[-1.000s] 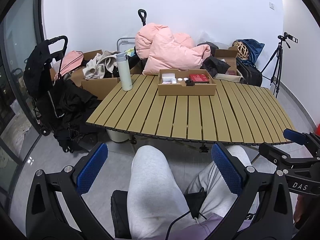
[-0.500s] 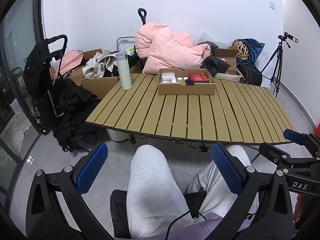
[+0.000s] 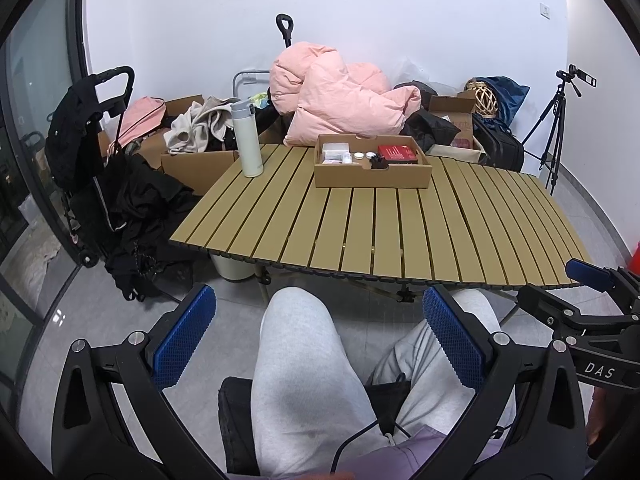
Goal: Organize objects
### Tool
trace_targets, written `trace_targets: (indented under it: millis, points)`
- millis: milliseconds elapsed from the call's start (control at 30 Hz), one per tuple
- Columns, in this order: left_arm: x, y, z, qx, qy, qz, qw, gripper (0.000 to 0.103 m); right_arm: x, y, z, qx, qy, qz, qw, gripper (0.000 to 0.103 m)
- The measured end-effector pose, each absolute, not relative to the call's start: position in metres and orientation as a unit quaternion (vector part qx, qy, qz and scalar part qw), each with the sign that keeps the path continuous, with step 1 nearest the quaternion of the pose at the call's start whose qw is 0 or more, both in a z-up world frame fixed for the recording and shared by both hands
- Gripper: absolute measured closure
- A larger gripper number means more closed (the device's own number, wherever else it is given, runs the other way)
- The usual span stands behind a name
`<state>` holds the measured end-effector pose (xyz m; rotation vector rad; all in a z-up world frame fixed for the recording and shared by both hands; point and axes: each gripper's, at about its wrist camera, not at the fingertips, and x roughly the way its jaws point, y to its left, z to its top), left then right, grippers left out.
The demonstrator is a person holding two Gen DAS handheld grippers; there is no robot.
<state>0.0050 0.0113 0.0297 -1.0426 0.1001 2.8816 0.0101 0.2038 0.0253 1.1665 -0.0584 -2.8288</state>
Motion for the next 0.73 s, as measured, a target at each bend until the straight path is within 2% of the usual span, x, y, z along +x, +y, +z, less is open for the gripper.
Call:
trace_targets:
  millis: [733]
  points:
    - [0.0009,0.0123,0.0236,-0.359,0.027,0.932,0.043,0.0,0.0071,0.2045,0.0186,0.39,-0.022,-0.92,0.044,0.012]
